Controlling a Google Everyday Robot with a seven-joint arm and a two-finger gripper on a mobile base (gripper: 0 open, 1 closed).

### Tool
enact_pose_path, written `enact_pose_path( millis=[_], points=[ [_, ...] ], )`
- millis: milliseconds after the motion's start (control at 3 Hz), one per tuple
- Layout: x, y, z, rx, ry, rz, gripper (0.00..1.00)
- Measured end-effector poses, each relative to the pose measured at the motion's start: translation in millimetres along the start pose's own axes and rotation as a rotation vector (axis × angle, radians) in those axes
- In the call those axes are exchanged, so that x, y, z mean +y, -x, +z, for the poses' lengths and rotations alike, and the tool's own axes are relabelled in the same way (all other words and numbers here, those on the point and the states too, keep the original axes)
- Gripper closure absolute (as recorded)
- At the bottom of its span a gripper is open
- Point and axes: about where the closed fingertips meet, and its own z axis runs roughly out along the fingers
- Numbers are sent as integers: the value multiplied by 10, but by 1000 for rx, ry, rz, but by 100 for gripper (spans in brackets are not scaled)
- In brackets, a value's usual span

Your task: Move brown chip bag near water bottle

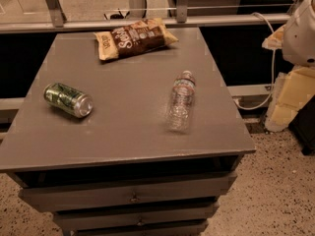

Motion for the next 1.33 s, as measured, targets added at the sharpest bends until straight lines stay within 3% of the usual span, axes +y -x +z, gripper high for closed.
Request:
enact_pose_path(
  millis=[333,667,1000,1333],
  points=[
    [-33,33,15,-3,-5,-4,0],
    [-318,330,167,-40,-42,-39,0],
    [-734,705,349,-126,-70,-59,0],
    [-1121,1089,575,-259,-82,-39,0]
  ],
)
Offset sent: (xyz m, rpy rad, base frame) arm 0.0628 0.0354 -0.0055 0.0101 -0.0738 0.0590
